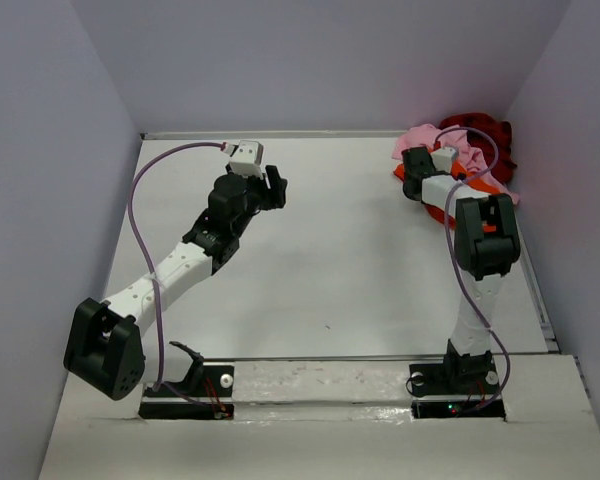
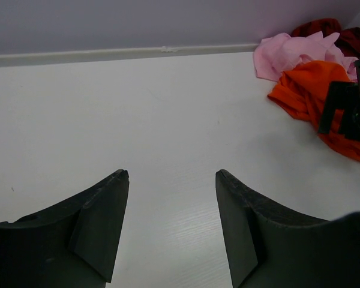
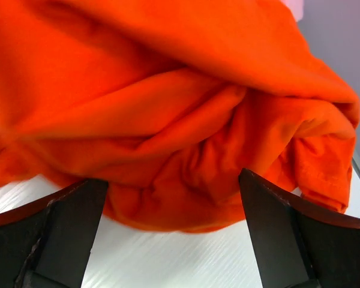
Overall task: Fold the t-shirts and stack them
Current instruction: Grab the tshirt from the pile
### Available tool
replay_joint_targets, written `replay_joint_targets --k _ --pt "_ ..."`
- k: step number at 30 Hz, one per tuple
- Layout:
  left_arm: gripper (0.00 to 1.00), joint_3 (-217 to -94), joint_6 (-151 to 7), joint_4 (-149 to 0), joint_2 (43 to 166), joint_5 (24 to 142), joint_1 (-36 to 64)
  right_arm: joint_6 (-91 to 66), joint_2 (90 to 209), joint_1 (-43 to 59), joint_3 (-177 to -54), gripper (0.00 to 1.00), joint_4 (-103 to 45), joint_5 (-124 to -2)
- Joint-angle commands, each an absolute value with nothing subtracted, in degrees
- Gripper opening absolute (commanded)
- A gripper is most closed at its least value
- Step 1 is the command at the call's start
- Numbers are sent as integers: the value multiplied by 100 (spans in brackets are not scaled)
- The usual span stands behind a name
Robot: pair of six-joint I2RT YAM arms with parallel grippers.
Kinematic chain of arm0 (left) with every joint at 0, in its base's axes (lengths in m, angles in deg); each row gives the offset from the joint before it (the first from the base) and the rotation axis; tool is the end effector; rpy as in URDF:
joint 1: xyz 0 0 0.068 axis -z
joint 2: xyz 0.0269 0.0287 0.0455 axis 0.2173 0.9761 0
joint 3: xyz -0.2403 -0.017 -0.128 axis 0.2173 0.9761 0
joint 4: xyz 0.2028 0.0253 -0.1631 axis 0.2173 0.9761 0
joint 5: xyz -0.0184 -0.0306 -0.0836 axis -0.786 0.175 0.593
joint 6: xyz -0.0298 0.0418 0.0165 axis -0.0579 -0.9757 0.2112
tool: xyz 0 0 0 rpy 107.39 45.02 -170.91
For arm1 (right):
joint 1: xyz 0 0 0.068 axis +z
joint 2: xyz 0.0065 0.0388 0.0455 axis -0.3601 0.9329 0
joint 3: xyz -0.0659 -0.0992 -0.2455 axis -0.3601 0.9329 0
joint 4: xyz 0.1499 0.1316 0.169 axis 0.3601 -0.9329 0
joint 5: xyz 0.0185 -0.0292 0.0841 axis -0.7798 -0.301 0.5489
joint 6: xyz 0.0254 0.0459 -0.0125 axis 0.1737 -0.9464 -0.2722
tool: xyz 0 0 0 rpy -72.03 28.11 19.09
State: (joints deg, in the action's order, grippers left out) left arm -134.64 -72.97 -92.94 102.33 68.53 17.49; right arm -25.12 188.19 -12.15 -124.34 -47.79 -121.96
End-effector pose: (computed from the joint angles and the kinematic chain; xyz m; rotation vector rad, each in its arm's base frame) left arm 0.2646 -0.1486 0.3292 0.1845 1.5991 -0.4668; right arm 0.4398 0.0412 0.1702 0.5383 2.1731 -0.8495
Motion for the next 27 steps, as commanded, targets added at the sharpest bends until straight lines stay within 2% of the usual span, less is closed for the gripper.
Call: replay_joint_targets --k 1,4,6,7,9,10,11,17,27 --pt "70 -13721 -7343 -9473 10021 6952 1777 -2488 18864 -1450 -12739 95 -4898 -12233" --pt "70 -13712 -7334 -9473 10029 6970 1786 -2488 18847 -1556 -12739 92 -4933 -12189" --pt "70 -13712 -7342 -9491 10038 6970 1786 -2497 18855 -1557 -12721 82 -4933 -12110" --pt "70 -13712 -7334 -9491 10038 6970 1786 -2506 18855 -1557 -12704 52 -4933 -12075" --pt "70 -13712 -7334 -9491 10056 6970 1786 -2523 18847 -1618 -12695 33 -4933 -12048" --pt "70 -13712 -7342 -9491 10056 6978 1795 -2541 18847 -1618 -12669 8 -4933 -11996" --pt "70 -13720 -7343 -9491 10047 6970 1786 -2558 18829 -1618 -12668 0 -4942 -11969" --pt "70 -13720 -7343 -9482 10047 6961 1786 -2857 18127 -1540 -12388 0 -4986 -11284" --pt "70 -13782 -7237 -9456 10108 7048 1725 -1997 16378 428 -12492 0 -4986 -10195"
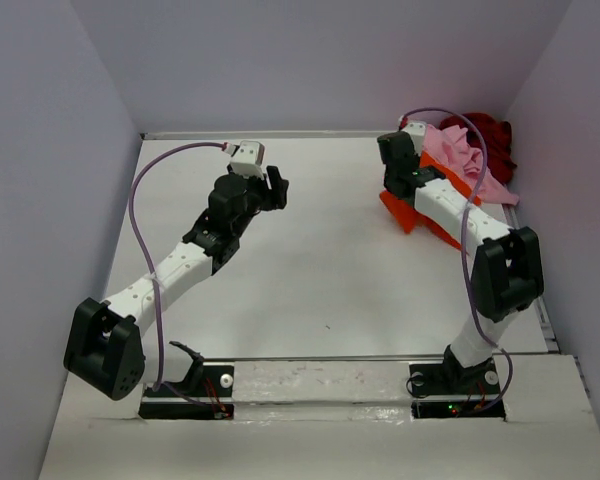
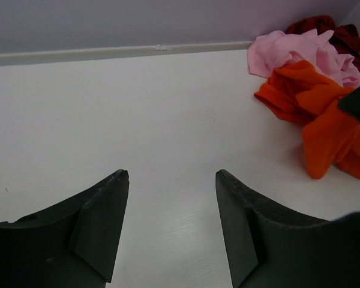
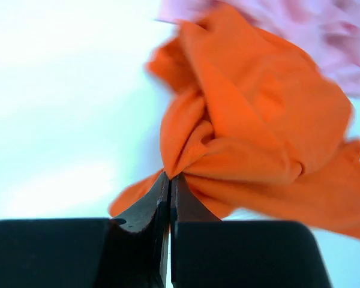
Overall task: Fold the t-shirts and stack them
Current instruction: Move the tshirt to the center of the board
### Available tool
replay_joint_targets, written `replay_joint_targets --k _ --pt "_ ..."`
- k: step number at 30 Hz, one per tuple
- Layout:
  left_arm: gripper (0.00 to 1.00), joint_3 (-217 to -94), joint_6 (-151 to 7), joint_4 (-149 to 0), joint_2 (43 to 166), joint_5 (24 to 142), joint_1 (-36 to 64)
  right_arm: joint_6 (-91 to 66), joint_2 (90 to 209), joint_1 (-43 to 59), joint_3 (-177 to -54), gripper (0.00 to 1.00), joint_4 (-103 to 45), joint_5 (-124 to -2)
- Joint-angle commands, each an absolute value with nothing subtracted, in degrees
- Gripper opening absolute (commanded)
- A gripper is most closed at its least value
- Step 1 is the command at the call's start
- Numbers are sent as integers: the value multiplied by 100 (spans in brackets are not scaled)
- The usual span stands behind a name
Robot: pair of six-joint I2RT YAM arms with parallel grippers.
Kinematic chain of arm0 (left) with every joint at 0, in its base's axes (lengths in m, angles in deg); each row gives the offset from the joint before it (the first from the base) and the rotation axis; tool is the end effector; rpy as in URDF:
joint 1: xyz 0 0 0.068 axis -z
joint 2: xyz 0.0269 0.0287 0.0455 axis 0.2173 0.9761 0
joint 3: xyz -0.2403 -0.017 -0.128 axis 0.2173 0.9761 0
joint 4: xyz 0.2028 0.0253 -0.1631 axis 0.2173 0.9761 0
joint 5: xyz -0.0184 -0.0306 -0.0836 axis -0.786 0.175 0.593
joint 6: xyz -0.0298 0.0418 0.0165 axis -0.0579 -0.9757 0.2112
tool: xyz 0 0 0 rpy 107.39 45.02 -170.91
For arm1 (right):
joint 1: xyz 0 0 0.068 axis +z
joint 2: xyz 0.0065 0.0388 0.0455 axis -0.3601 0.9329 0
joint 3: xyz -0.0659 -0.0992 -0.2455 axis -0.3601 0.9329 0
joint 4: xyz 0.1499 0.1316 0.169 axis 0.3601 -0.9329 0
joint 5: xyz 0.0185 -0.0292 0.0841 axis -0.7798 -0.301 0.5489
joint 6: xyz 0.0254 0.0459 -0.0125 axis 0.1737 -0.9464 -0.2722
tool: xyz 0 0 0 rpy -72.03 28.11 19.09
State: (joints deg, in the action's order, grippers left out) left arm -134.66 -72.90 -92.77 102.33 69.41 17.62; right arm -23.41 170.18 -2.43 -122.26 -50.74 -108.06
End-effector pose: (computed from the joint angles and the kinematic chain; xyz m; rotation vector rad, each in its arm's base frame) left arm 0.2641 -0.1497 0.3290 0.1981 1.6015 -0.4810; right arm 0.3868 0.1080 0.2778 0.3052 2.1359 -0.3802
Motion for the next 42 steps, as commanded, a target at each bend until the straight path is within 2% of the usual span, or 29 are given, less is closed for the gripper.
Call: replay_joint_targets --k 1,8,16,18,22,25,33,42 --pt "70 -13791 -7167 -9464 10108 7118 1646 -1979 16290 734 -12623 0 -5108 -10167" --pt "70 -13651 -7131 -9499 9793 6795 1496 -1706 16086 1870 -13186 0 -5381 -9684" --pt "70 -13343 -7132 -9561 9036 5494 1338 -1311 16719 3302 -15028 0 -5785 -9578" --pt "70 -13343 -7140 -9526 9010 5362 1294 -1328 16921 3452 -15618 0 -5987 -9447" --pt "69 -13369 -7131 -9499 9054 5326 1259 -1345 16948 3620 -16034 0 -6067 -9270" --pt "70 -13360 -7140 -9482 9045 5238 1241 -1294 16711 3620 -15825 0 -6014 -9936" --pt "70 -13378 -7149 -9456 9036 5273 1223 -1310 16131 3182 -14139 0 -5900 -12230" --pt "70 -13448 -7114 -9420 9177 5607 1223 -1925 16025 2162 -12669 0 -6049 -13058"
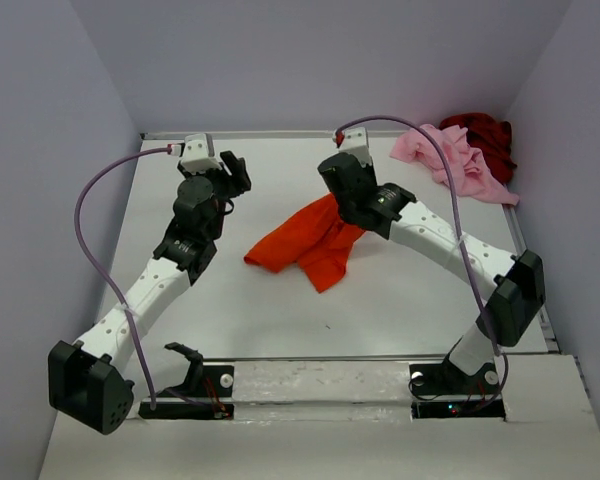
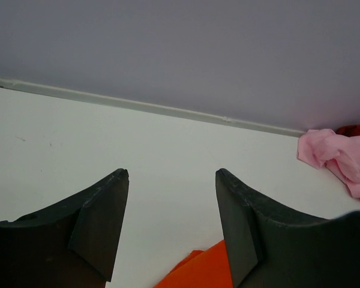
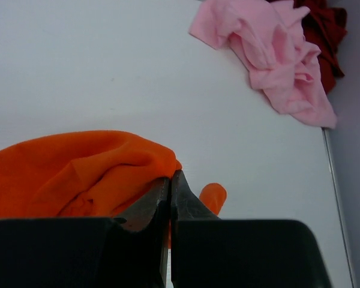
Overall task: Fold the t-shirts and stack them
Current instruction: Move the tshirt to the center of the board
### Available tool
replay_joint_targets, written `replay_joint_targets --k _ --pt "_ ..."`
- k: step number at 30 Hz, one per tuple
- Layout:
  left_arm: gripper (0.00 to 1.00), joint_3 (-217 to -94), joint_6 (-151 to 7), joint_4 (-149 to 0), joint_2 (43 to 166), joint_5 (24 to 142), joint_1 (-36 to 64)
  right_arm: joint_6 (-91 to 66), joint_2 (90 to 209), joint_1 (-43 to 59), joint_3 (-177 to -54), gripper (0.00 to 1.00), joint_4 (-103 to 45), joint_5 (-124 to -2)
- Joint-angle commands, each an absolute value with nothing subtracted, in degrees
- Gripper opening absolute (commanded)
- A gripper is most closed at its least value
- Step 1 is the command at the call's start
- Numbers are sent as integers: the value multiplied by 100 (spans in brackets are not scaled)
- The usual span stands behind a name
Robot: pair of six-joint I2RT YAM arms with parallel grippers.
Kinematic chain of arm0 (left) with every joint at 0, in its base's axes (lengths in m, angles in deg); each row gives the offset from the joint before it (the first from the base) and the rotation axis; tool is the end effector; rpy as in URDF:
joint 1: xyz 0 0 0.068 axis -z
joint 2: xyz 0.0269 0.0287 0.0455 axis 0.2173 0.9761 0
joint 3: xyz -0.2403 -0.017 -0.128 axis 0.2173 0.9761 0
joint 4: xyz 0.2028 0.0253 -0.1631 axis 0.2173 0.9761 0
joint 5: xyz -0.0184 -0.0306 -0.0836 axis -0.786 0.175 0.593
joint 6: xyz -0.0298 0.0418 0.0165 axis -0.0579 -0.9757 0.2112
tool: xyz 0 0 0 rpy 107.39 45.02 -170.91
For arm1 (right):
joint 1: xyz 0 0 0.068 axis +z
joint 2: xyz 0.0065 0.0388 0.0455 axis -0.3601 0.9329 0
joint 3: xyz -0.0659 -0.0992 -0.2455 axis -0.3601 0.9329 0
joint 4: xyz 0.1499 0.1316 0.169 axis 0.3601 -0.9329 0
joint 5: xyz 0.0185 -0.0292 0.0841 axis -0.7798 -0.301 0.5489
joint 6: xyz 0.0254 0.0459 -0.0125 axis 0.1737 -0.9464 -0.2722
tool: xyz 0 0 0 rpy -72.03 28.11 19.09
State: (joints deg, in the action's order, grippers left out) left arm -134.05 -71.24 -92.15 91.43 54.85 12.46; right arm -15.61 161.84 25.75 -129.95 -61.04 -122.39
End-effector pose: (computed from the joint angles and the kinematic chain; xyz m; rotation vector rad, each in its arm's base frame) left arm 0.2373 -0.0974 0.3734 -0.1314 1.4333 -0.2902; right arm 0.2678 0.2449 0.3648 -0.1590 1.9578 -0.3452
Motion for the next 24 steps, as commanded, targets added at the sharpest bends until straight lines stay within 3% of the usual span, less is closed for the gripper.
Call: replay_joint_targets --k 1,2,3,5,7,9,17,24 --pt "70 -13448 -7123 -9412 9185 5616 1223 -1969 16069 2074 -12599 0 -6084 -13137" --pt "70 -13457 -7105 -9420 9194 5668 1215 -2031 16130 1960 -12520 5 -6180 -13216" --pt "70 -13474 -7097 -9420 9229 5721 1215 -2049 16322 1959 -12502 30 -6268 -13182" --pt "70 -13474 -7105 -9438 9229 5791 1223 -2119 16394 1959 -12562 51 -6444 -13112" --pt "70 -13466 -7070 -9447 9229 5827 1223 -2372 16544 1959 -12650 70 -6794 -12752" --pt "70 -13474 -7088 -9438 9238 5862 1223 -2514 16544 1959 -12607 78 -6971 -12453" --pt "70 -13553 -7070 -9377 9352 6038 1215 -2400 15674 2636 -11483 82 -6542 -10881" --pt "70 -13589 -7053 -9350 9405 6152 1215 -2436 15831 3145 -10446 79 -5831 -9895"
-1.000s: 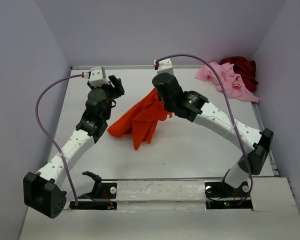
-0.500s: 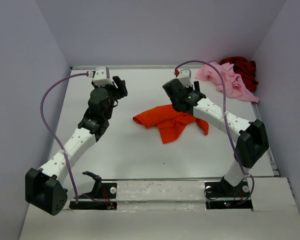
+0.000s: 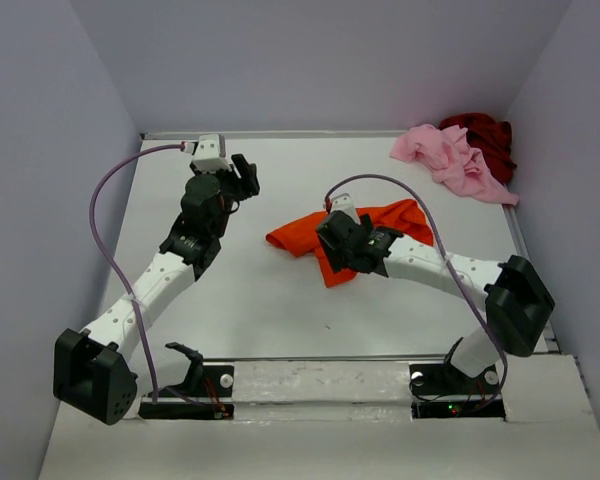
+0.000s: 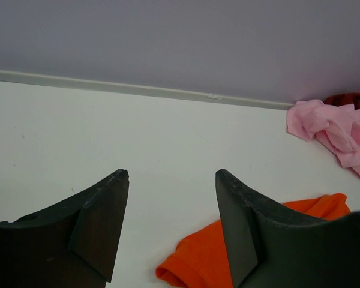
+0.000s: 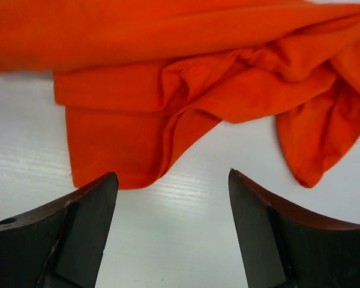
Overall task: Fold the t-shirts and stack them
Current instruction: Move the tshirt to the center of the board
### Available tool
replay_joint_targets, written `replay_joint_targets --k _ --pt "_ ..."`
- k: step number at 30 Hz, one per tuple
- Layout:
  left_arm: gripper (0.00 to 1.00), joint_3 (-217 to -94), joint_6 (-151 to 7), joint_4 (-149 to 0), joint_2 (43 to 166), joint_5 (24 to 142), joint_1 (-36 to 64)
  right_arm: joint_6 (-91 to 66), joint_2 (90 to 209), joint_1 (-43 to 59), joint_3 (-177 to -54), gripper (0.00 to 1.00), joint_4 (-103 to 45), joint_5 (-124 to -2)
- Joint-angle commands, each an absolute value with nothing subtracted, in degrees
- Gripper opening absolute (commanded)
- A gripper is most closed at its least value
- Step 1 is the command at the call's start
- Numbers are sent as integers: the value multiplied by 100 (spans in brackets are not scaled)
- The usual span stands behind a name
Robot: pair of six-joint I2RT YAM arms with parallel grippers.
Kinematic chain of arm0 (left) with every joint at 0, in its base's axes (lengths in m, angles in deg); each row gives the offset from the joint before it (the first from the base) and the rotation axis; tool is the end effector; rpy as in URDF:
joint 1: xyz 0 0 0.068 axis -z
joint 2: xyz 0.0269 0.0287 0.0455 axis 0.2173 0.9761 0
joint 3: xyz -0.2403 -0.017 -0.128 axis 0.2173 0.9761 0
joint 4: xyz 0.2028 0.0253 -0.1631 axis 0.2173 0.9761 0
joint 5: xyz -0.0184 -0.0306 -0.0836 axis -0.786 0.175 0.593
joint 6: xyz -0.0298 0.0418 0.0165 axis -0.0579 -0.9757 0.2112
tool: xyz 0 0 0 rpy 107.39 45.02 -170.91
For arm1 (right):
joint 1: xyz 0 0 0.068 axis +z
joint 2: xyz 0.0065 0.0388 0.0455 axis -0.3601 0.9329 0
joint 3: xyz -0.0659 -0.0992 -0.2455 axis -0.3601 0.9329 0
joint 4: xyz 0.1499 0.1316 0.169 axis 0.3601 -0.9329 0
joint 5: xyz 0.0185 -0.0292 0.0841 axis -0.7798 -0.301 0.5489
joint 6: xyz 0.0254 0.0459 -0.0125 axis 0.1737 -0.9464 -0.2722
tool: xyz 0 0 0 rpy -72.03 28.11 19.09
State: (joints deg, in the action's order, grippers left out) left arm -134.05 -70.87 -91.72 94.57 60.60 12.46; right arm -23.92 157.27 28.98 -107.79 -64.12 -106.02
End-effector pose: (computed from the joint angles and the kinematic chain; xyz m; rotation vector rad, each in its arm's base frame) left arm 0.2494 -0.1068 0.3594 -0.0425 1.4982 -0.3493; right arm 0.2219 0.2333 0.2586 -0.4242 2.2981 -0.2172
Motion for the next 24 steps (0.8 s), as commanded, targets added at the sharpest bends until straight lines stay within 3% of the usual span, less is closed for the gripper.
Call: replay_joint_targets --k 1,8,24 --pt "70 -13589 -7044 -9350 9397 6178 1215 -2427 15893 3145 -10297 79 -5647 -9825" --pt "70 -13563 -7000 -9359 9414 6214 1215 -2392 16306 3268 -10136 79 -4802 -9060" --pt "70 -13545 -7000 -9368 9432 6258 1215 -2488 17133 3321 -10410 76 -4599 -8867"
